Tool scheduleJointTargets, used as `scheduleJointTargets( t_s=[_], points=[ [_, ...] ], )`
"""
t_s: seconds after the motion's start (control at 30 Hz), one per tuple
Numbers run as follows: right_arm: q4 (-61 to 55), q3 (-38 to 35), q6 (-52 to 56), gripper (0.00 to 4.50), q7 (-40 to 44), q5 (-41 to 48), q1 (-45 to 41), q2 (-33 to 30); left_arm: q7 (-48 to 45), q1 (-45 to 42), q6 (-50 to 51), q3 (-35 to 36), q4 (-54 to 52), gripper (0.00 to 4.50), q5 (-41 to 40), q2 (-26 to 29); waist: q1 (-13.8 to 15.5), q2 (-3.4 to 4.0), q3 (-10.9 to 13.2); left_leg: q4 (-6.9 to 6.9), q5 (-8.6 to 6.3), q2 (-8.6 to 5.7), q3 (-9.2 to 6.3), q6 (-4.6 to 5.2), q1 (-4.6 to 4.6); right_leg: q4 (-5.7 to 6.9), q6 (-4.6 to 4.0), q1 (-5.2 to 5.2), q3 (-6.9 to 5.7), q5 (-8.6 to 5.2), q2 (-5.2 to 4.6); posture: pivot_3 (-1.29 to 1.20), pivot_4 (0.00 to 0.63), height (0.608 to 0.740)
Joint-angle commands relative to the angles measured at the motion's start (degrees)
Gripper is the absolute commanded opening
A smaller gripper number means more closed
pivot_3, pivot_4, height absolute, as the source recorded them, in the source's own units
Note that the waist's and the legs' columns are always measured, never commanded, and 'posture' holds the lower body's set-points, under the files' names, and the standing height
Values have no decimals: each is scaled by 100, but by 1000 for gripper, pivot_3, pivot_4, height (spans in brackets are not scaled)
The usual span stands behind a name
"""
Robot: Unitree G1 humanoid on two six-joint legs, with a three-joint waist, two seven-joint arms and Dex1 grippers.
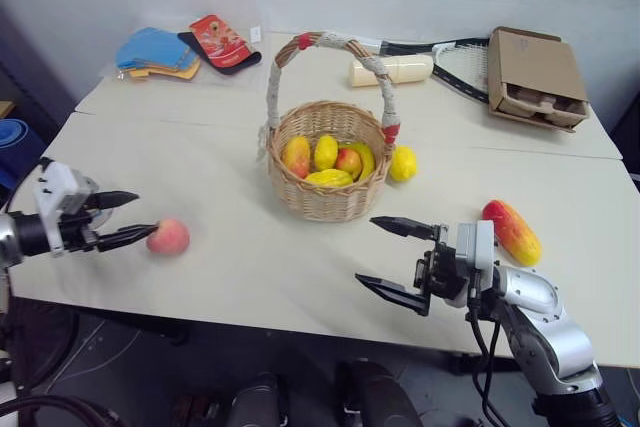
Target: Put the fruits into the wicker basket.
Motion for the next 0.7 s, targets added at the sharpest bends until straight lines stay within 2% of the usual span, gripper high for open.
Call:
scheduleJointTargets(
  t_s=[0.03, 0.17, 0.33, 0.57, 0.7],
  points=[
    [-30, -190, -158, 4500, 106, 28, 115, -98, -57, -90, 132, -142, -236, 3857, -51, -153, 18, 0, 0, 0, 0, -1, 0, 0, 1, 0, 0, 0, 0, 0, 0, 0, 150, 740],
    [3, -257, -228, 4500, 168, 30, 218, -151, 36, -104, 66, -404, -110, 3857, 164, -409, 24, 0, 0, 1, 0, -2, 0, 0, 3, 1, 2, 2, 0, -1, 0, 0, 150, 740],
    [36, -302, -319, 4500, 209, -9, 326, -161, 86, -112, 330, -443, -213, 3857, 4, -728, 26, 1, -1, 2, 1, -1, 0, 0, 13, 8, 2, 8, 0, -1, 1, 0, 150, 740],
    [182, -312, -482, 4500, 270, -67, 325, -133, -83, 136, 537, -827, -618, 3857, 218, -665, 22, 2, 0, 2, 3, -1, 0, -2, 13, 10, 2, 8, 1, -1, 2, 0, 150, 740],
    [278, -314, -555, 4500, 304, -74, 279, -131, -37, 145, 805, -975, -650, 2926, 318, -619, 34, 0, 0, 3, 3, 1, -3, -2, 7, 7, 2, 5, 0, -1, 3, 0, 150, 740]
  ],
)
